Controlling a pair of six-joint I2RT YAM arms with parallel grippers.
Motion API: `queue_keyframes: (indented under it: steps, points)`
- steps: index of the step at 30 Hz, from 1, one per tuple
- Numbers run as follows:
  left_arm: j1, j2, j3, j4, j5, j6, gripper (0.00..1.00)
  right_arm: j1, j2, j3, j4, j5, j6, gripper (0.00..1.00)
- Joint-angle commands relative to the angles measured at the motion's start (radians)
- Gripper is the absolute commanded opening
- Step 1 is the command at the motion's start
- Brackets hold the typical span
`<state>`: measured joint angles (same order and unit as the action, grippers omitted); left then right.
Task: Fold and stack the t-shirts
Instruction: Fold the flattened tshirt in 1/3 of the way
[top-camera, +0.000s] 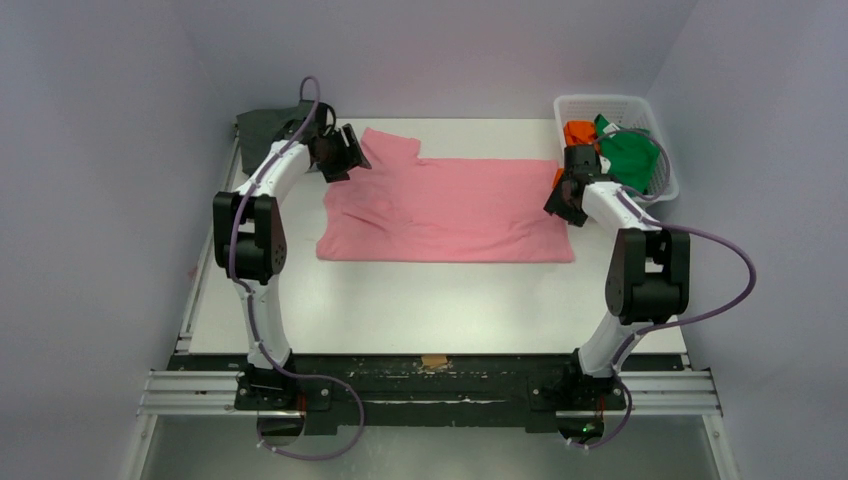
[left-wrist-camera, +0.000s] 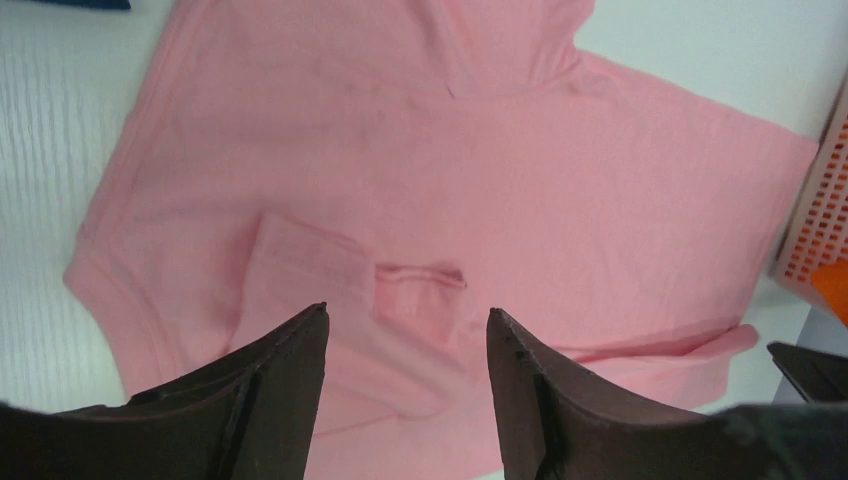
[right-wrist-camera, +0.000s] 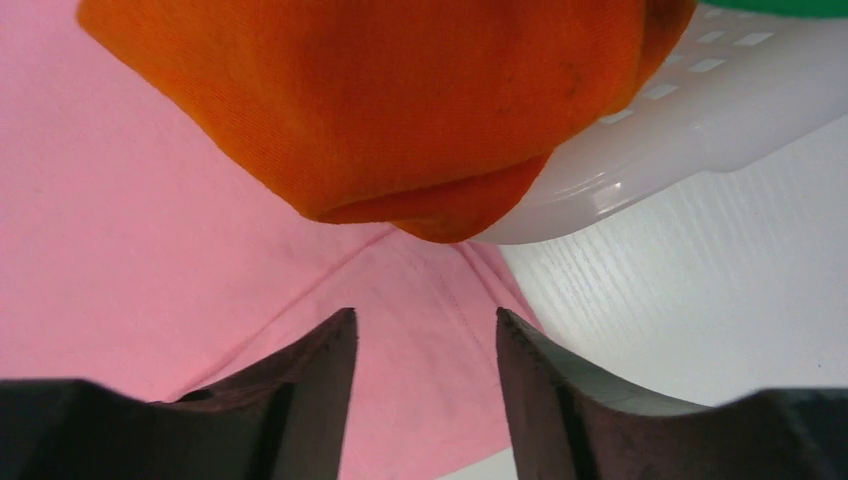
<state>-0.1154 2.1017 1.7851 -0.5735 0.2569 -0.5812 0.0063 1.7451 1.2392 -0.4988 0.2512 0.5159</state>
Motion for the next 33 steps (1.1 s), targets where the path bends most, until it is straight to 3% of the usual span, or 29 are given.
queue_keyframes:
  steps: [1,3,8,13,17,21,27,33]
  points:
    - [0.006,-0.070,0.012,-0.028,-0.006,-0.001,0.80,-0.003,-0.076,0.018,0.022,0.081,0.042,0.57]
    - [0.006,-0.151,-0.061,-0.018,-0.020,-0.003,0.92,-0.003,-0.103,-0.004,0.007,0.111,0.032,0.62]
    - [-0.006,-0.313,-0.303,0.026,-0.005,-0.006,1.00,-0.002,-0.144,-0.074,0.037,0.000,-0.042,0.73]
    - [-0.028,-0.306,-0.446,0.149,0.109,-0.062,1.00,0.096,-0.109,-0.137,0.187,-0.192,-0.085,0.82]
    - [-0.035,-0.211,-0.431,0.185,0.190,-0.102,1.00,0.210,0.008,-0.072,0.198,-0.121,-0.120,0.88]
    - [-0.038,-0.177,-0.470,0.206,0.170,-0.117,1.00,0.221,0.045,-0.098,0.258,-0.150,-0.081,0.88]
    - [-0.044,-0.214,-0.619,0.184,0.141,-0.121,1.00,0.222,-0.006,-0.229,0.258,-0.166,-0.042,0.88]
    - [-0.055,-0.362,-0.855,0.164,0.109,-0.117,1.00,0.234,-0.123,-0.427,0.237,-0.217,-0.009,0.91]
